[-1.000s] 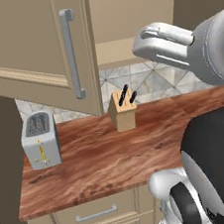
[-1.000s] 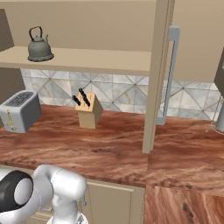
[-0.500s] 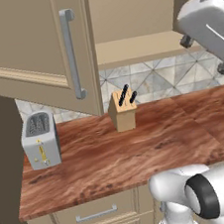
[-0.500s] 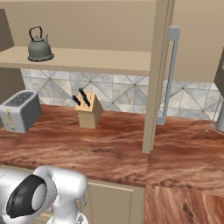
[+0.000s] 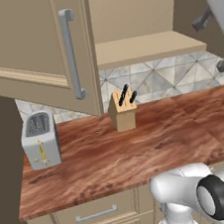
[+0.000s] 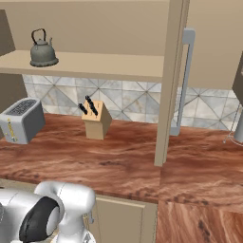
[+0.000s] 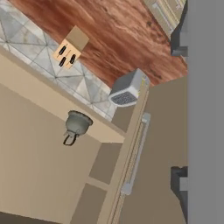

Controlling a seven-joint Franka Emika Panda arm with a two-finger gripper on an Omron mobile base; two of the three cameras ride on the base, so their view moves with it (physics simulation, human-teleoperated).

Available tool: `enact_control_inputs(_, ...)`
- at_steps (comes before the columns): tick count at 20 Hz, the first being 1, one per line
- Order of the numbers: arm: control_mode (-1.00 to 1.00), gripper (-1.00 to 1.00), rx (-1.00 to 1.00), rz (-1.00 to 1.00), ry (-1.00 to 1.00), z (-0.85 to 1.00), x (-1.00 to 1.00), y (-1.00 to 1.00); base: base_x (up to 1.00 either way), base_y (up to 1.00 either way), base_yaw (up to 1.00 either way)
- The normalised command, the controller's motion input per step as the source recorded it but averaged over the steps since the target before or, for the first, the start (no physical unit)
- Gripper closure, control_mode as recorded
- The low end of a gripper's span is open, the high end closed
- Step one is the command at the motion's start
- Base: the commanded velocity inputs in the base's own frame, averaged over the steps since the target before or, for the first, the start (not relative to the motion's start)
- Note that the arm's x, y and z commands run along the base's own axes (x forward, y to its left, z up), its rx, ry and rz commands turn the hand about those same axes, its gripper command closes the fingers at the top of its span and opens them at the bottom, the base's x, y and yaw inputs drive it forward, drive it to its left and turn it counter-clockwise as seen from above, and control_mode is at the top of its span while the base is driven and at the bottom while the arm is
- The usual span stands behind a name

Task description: Open the cabinet, pick the kettle from the cabinet, and place it in the sink.

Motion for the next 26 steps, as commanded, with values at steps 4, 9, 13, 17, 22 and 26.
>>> enact_control_inputs(4,-1.00,-1.00,0.13,0.08,0.01,-0.20,0.08,0.14,0.00,0.00,0.00)
enact_control_inputs(9,-1.00,-1.00,0.16,0.07,0.00,-0.47,0.00,0.02,0.00,0.00,0.00)
enact_control_inputs(13,-1.00,-1.00,0.14,0.06,0.00,-0.37,0.00,0.00,0.00,0.00,0.00)
enact_control_inputs(17,-1.00,-1.00,0.10,0.07,0.00,-0.14,0.11,0.00,0.00,0.00,0.00)
enact_control_inputs(22,-1.00,-1.00,0.10,0.04,0.00,-0.01,0.34,0.00,0.00,0.00,0.00)
enact_control_inputs(26,-1.00,-1.00,0.08,0.03,0.00,0.00,0.30,0.00,0.00,0.00,0.00)
